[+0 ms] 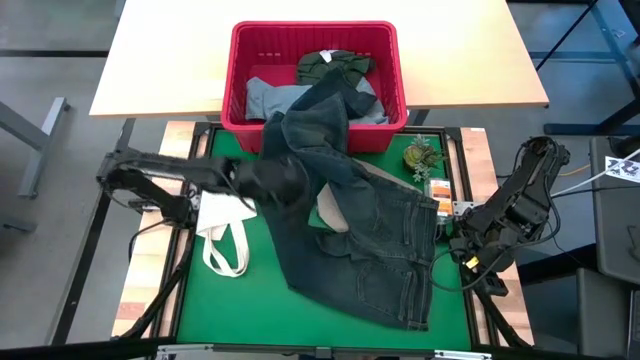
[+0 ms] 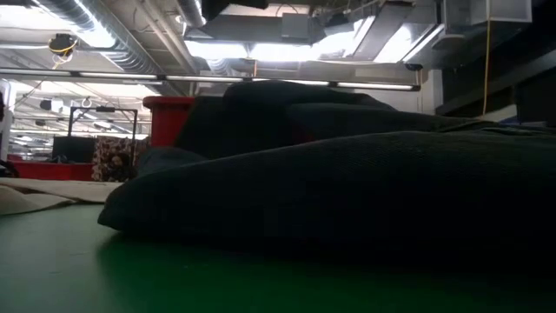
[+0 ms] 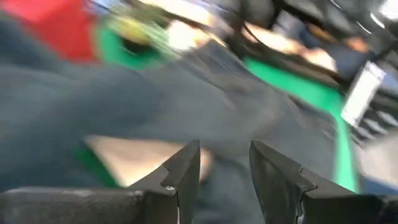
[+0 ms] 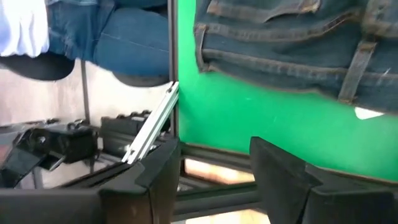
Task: Fold Laundry from Bin
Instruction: Fold the dark blue jeans
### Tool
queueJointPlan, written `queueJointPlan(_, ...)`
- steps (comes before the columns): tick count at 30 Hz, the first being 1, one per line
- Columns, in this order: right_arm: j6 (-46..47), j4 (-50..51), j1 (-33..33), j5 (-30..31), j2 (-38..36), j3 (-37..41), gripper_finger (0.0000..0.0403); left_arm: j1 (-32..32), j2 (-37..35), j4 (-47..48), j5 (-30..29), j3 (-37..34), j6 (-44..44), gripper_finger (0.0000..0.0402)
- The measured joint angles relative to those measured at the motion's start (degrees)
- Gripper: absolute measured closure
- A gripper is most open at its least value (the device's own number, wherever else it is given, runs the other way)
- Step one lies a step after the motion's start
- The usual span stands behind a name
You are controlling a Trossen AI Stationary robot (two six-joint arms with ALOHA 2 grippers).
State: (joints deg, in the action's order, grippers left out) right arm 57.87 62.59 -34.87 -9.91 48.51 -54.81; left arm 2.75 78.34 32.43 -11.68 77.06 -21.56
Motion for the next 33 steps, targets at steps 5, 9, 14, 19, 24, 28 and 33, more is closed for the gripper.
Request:
queueJointPlan(5, 0.0, 0.01, 0.0, 4.93, 0.0, 0.02, 0.021, -8.23, -6.21, 5.67, -7.63, 0.05, -1.14, 0.0269)
queueJointPlan(9, -0.06, -0.13, 0.0, 6.82, 0.02, 0.02, 0.021, -14.25, -8.1, 18.4, -7.98, 0.05, -7.75, 0.0269)
queueJointPlan(14, -2.88, -0.17, 0.0, 7.71, 0.09, 0.02, 0.021, -19.63, -6.82, 28.71, -8.78, -1.08, -12.65, 0.0269)
queueJointPlan(19, -3.07, -0.47, 0.0, 8.0, 0.11, 0.02, 0.021, -23.87, -6.11, 25.85, -10.04, -5.43, -12.39, 0.0269)
queueJointPlan(24, -3.1, -2.05, 0.0, 8.0, 0.11, 0.02, 0.021, -27.94, -5.98, 25.38, -10.34, -9.34, -12.19, 0.0269)
queueJointPlan(28, -4.06, -2.81, 0.0, 8.05, 0.11, 0.02, 0.021, -29.41, -6.0, 21.01, -10.23, -12.17, -8.15, 0.0269)
queueJointPlan(33, -4.81, -2.76, 0.0, 8.05, 0.11, 0.02, 0.021, -30.23, -5.92, 16.12, -10.25, -13.7, -4.02, 0.0269)
